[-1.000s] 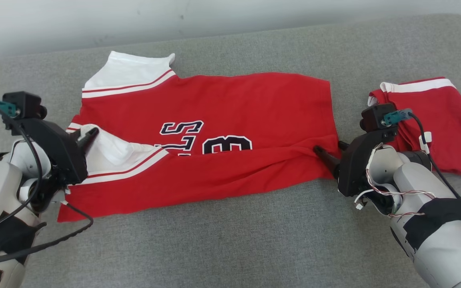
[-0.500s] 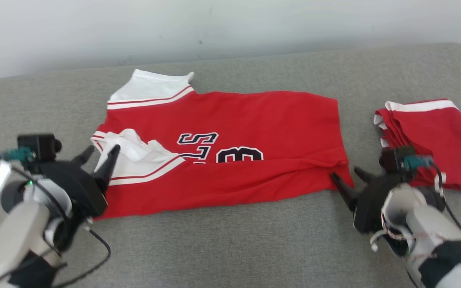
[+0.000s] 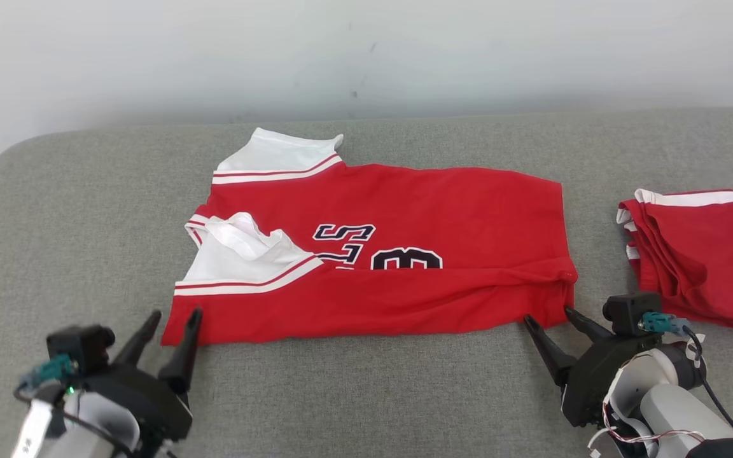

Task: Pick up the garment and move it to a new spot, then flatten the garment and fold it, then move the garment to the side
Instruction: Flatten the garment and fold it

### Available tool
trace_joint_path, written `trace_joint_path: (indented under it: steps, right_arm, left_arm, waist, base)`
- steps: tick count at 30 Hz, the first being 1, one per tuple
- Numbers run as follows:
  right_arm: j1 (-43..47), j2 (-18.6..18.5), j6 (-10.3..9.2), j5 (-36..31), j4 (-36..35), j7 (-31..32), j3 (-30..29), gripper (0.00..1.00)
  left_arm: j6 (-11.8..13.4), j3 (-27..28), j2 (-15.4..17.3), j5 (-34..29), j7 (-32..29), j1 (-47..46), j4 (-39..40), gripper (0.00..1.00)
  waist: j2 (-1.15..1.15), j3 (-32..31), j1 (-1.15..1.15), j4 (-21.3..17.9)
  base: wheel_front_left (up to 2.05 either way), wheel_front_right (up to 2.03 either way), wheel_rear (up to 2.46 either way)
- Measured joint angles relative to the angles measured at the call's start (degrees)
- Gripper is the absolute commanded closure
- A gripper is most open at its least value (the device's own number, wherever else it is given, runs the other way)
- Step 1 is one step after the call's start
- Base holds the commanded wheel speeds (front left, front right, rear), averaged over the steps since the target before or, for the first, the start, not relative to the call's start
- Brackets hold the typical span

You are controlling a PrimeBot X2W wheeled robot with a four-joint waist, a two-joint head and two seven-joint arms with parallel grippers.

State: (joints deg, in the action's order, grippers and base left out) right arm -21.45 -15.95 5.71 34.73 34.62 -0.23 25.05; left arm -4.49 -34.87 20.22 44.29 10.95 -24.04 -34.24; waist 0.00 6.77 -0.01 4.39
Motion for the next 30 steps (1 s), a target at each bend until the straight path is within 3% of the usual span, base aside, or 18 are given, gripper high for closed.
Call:
trace_joint_path:
  steps: [22, 30]
  right_arm:
    - [0.80, -1.67, -3.78, -3.59, -0.02, -0.75, 1.30, 0.00]
    - [-0.90, -1.40, -4.74, -3.80, 0.62, -0.21, 1.44, 0.00]
  left_arm:
    - [1.51, -0.49, -0.07, -3.49, 2.40, 1.25, 2.19, 0.00]
    - [1.52, -1.62, -0.11, -4.45, 2.16, 0.26, -2.12, 0.00]
  waist:
    - [0.00, 0.93, 0.01, -0.26]
    - [0.00, 1.78, 0.01, -0.25]
  base:
    - [0.00, 0.00, 0.00]
    - [0.00, 0.00, 0.00]
